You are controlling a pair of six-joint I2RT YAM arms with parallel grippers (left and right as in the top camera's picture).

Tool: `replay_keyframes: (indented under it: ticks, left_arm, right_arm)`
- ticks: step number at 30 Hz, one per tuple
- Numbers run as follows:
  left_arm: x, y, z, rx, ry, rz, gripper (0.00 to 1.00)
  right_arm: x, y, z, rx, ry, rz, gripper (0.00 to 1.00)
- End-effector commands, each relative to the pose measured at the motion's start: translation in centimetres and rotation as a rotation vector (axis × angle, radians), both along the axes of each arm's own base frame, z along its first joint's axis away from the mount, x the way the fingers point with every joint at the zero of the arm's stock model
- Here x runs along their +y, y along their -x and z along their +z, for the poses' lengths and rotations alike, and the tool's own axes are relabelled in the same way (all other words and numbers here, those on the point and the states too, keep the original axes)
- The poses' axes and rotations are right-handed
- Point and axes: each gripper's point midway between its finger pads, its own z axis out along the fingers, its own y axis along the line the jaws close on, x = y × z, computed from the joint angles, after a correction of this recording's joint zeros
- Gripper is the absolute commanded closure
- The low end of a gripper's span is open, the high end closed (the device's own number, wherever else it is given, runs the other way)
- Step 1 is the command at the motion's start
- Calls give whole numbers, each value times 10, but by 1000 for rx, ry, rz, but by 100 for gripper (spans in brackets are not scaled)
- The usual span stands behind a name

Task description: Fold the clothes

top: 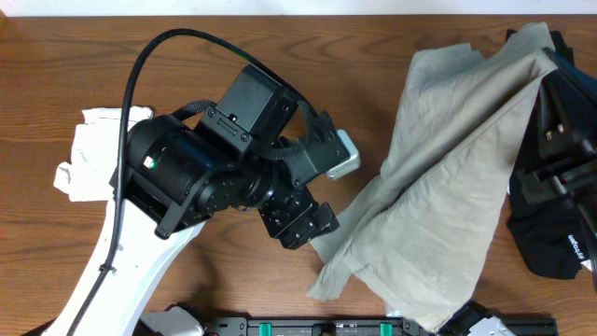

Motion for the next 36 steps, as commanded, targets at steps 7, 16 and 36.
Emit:
replay_keyframes:
  ticks: [7, 16, 36]
  left_arm:
    - [-6, 18, 3, 3, 63, -163, 19]
    - [-18, 2, -31, 27, 45, -165, 12]
    - [-56, -56, -113, 25, 79, 22, 11]
  right_arm:
    - [-4, -28, 0, 25, -52, -99, 99]
    - [4, -29, 23, -41, -143, -53, 99]
    - [3, -29, 27, -49, -170, -57, 99]
